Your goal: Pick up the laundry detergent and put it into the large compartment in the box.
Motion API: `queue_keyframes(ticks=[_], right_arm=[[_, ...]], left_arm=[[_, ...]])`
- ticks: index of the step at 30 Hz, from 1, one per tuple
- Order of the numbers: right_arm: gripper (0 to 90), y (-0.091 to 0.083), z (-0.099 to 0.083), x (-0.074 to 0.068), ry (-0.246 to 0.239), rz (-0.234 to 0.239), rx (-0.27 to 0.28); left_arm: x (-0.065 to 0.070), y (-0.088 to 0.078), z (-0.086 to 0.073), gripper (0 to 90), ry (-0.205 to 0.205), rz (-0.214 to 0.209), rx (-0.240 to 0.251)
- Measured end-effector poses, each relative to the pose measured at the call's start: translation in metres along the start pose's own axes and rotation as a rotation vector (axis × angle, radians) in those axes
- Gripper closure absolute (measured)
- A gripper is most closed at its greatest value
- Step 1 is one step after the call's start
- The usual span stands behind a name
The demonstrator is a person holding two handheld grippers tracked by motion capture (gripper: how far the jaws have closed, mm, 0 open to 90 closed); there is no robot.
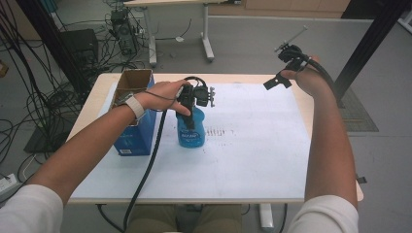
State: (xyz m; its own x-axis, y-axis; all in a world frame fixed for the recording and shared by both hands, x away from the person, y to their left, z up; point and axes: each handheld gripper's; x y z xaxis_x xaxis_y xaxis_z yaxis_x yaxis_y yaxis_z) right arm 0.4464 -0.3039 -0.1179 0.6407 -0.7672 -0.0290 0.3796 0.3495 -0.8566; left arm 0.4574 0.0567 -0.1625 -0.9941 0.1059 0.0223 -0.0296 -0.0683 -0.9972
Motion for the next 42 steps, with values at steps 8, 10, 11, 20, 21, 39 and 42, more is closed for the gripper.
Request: queue_keyframes(ticks=[8, 10, 11, 20, 21, 39, 42], right_arm=[[11.1, -0.002, -0.001, 0.000, 0.000, -0.001, 0.003], [11.0, -0.002, -0.002, 0.000, 0.003, -0.001, 0.006], [11.1, -0.002, -0.002, 0.001, 0.002, -0.001, 0.006], [11.1, -0.004, -0.003, 0.001, 0.001, -0.002, 0.012], [11.1, -0.005, -0.003, 0.001, 0.000, -0.002, 0.014], [11.1, -0.011, -0.006, -0.004, -0.003, -0.002, 0.031], [11.1, -0.012, -0.006, -0.005, -0.007, 0.000, 0.033]], left_arm=[[0.000, 0.000, -0.002, 38.2, -0.007, -0.001, 0.011], [0.001, -0.001, -0.002, 38.2, -0.006, 0.002, 0.014], [0.001, -0.001, -0.002, 38.2, -0.008, 0.004, 0.014], [0.006, -0.011, 0.000, 38.2, -0.031, 0.014, 0.031], [0.006, -0.013, 0.001, 38.2, -0.037, 0.012, 0.033], [0.013, -0.025, 0.003, 38.1, -0.142, 0.025, 0.023], [0.014, -0.028, 0.004, 38.1, -0.157, 0.025, 0.019]])
Point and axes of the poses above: each handheld gripper's, and its own axes: y roughly forward along the jaws, z roughly out of its top, x roughly to its right, and after that the axes turned 4 degrees about y, right-handed
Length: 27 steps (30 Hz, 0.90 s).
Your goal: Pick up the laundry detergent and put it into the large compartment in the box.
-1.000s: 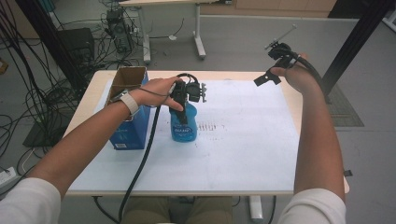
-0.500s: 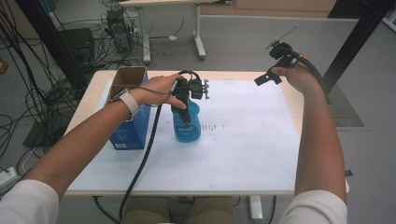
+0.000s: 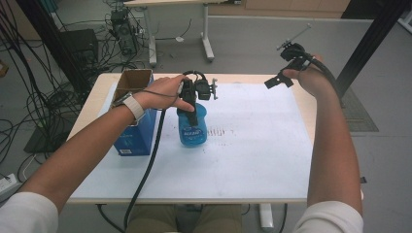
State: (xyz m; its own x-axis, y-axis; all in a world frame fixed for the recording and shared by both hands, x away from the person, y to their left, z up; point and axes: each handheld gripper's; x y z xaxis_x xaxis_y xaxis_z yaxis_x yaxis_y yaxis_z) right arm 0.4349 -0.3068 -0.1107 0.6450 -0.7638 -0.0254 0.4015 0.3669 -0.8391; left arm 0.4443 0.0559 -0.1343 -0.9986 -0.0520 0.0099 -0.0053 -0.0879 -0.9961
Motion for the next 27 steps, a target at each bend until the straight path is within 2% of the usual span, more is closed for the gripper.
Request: queue_keyframes(ticks=[4, 17, 27], right_arm=[[11.1, -0.001, 0.001, -0.002, -0.004, 0.001, 0.003], [11.1, -0.006, 0.003, -0.006, -0.015, -0.003, 0.008], [11.1, -0.008, 0.002, -0.008, -0.020, -0.003, 0.014]], left_arm=[[0.003, -0.003, 0.000, 38.0, -0.014, 0.011, -0.001], [0.005, -0.011, -0.003, 38.1, -0.108, 0.022, -0.005], [0.011, -0.030, 0.002, 38.0, -0.158, 0.046, -0.019]])
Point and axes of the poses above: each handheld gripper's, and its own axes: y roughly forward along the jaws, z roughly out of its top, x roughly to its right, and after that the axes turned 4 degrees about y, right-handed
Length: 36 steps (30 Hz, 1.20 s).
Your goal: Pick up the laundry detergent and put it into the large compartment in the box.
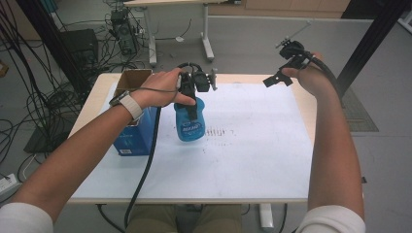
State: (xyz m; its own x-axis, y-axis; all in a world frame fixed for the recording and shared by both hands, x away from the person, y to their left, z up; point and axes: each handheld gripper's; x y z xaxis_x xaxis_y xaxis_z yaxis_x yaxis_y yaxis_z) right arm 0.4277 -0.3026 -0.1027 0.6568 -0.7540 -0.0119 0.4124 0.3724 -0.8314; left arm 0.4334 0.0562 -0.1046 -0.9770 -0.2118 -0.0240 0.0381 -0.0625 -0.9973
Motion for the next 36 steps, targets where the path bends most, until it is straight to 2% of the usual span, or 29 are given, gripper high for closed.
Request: queue_keyframes(ticks=[6, 8, 10, 11, 15, 22, 24, 29, 36], right_arm=[[11.1, -0.002, -0.002, -0.001, -0.002, -0.001, 0.009], [11.1, -0.003, -0.003, -0.001, 0.000, 0.000, 0.009], [11.1, -0.003, -0.003, -0.001, 0.000, 0.000, 0.010], [11.1, -0.003, -0.004, -0.001, 0.000, 0.001, 0.010], [11.1, -0.003, -0.004, -0.002, -0.001, 0.002, 0.007], [11.2, -0.004, -0.003, -0.004, -0.008, 0.005, 0.009], [11.2, -0.004, -0.002, -0.005, -0.009, 0.005, 0.008], [11.2, -0.005, -0.002, -0.006, -0.012, 0.006, 0.010], [11.2, -0.004, 0.000, -0.008, -0.017, 0.009, 0.009]], left_arm=[[0.000, -0.010, 0.000, 38.0, -0.047, 0.002, -0.002], [0.000, -0.012, -0.003, 38.0, -0.093, 0.004, 0.010], [0.001, -0.015, -0.001, 38.0, -0.104, 0.011, -0.004], [0.002, -0.016, -0.003, 38.0, -0.125, 0.014, 0.003], [0.001, -0.023, -0.007, 38.0, -0.168, 0.011, 0.007], [0.004, -0.034, -0.007, 38.0, -0.201, 0.029, -0.011], [0.005, -0.038, -0.009, 37.9, -0.222, 0.033, -0.006], [0.008, -0.047, -0.011, 37.9, -0.246, 0.040, -0.004], [0.007, -0.058, -0.017, 37.9, -0.303, 0.033, 0.014]])
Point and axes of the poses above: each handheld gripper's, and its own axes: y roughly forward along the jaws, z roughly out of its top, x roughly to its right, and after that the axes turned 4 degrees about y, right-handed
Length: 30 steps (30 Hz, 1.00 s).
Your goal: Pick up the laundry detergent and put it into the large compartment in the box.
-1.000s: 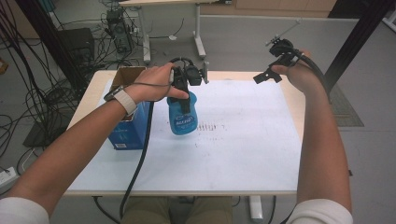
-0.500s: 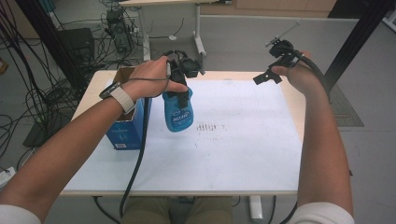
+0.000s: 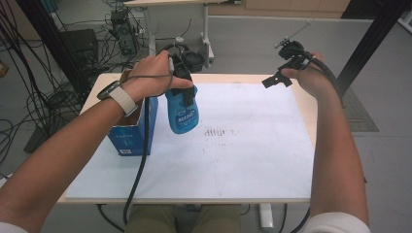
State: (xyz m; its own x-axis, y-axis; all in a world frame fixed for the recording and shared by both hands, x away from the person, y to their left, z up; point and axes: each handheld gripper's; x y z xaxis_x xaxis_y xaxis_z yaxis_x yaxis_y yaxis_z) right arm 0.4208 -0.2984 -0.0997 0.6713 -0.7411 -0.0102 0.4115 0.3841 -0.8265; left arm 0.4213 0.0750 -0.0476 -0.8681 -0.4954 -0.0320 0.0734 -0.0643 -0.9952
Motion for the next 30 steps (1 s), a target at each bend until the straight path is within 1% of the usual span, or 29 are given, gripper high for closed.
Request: queue_keyframes(ticks=[5, 10, 16, 18, 22, 29, 30], right_arm=[[11.2, 0.000, 0.000, -0.001, -0.006, 0.001, 0.000], [11.2, 0.000, 0.000, -0.002, -0.010, 0.002, 0.000], [11.2, 0.000, 0.002, -0.003, -0.019, 0.004, -0.001], [11.2, 0.001, 0.003, -0.003, -0.020, 0.005, -0.002], [11.2, 0.003, 0.003, -0.003, -0.025, 0.010, -0.001], [11.2, 0.002, 0.003, -0.004, -0.029, 0.013, 0.002], [11.2, 0.002, 0.003, -0.005, -0.030, 0.013, 0.006]], left_arm=[[0.001, -0.009, -0.002, 37.9, -0.045, 0.014, -0.006], [0.003, -0.017, -0.005, 37.8, -0.076, 0.028, -0.012], [0.004, -0.031, -0.009, 37.7, -0.131, 0.042, -0.011], [0.002, -0.035, -0.010, 37.7, -0.153, 0.041, -0.015], [0.005, -0.043, -0.013, 37.7, -0.175, 0.055, -0.010], [0.003, -0.053, -0.019, 37.6, -0.225, 0.049, -0.008], [0.004, -0.054, -0.019, 37.6, -0.225, 0.052, -0.010]])
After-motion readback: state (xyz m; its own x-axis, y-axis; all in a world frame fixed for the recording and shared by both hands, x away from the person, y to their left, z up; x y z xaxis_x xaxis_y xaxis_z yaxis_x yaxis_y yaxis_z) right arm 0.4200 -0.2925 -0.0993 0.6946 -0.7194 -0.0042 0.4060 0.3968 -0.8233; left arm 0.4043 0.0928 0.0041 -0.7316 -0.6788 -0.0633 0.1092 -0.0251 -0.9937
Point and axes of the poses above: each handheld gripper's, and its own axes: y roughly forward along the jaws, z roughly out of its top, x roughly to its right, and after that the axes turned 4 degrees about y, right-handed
